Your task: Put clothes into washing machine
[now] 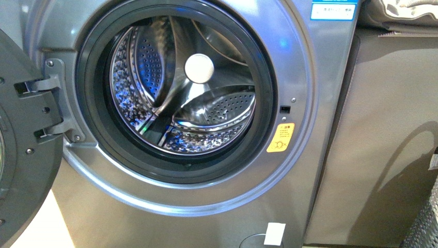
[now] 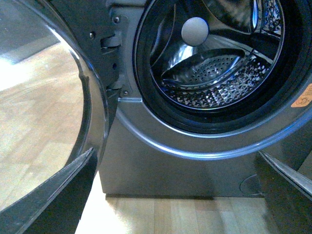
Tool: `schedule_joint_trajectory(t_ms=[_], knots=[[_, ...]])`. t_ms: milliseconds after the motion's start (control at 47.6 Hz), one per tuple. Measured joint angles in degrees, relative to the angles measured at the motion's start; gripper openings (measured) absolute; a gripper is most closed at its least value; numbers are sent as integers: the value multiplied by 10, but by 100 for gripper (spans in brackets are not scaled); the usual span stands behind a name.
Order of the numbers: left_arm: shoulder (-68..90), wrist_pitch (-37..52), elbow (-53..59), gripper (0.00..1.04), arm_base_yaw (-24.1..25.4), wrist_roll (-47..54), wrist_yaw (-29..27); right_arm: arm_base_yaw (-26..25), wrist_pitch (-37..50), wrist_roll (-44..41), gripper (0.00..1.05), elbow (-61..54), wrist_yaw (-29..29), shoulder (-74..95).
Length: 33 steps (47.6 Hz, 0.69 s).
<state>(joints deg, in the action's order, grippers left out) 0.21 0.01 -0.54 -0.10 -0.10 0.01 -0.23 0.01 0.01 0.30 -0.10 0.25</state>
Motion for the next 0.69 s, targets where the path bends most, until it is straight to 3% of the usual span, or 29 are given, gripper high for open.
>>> schedule_joint_trajectory(t_ms=[588,693], knots=[[0,0,0,98,0,0,0,0,0,0,97,0,0,0],[0,0,0,98,0,0,0,-10,65,35,97,-1,-44,-3]])
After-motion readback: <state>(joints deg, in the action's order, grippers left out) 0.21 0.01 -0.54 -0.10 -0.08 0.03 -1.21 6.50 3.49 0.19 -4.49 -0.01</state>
